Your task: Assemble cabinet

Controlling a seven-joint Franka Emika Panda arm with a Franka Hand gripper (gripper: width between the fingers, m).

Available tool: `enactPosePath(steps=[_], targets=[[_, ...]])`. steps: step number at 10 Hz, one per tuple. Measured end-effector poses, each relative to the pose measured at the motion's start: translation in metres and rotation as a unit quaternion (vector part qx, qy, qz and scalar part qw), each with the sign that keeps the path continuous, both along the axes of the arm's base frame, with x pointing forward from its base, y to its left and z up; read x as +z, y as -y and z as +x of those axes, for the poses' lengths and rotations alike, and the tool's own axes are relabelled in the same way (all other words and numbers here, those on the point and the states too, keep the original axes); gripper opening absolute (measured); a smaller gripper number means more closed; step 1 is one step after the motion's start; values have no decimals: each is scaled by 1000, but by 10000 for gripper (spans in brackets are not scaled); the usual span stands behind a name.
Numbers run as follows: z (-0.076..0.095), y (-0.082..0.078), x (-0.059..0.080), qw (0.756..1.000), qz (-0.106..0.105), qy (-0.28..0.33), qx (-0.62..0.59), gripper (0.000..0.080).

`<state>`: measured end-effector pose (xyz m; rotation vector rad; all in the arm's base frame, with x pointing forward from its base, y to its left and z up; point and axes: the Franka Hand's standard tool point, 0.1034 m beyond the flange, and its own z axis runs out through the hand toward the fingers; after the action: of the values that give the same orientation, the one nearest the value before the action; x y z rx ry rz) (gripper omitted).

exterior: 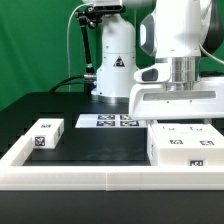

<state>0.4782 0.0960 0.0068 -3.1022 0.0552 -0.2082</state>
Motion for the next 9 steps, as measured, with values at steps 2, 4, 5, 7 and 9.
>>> enactPosePath(steps=[2,4,5,7,9], targets=[[1,4,-2,1000,-2,4,6,796],[3,6,-1,1000,-2,7,6,796],[5,5,-1,1000,-1,13,7,796],[8,4,-1,1000,-1,21,9,796],[8,4,-1,1000,-1,21,12,750]])
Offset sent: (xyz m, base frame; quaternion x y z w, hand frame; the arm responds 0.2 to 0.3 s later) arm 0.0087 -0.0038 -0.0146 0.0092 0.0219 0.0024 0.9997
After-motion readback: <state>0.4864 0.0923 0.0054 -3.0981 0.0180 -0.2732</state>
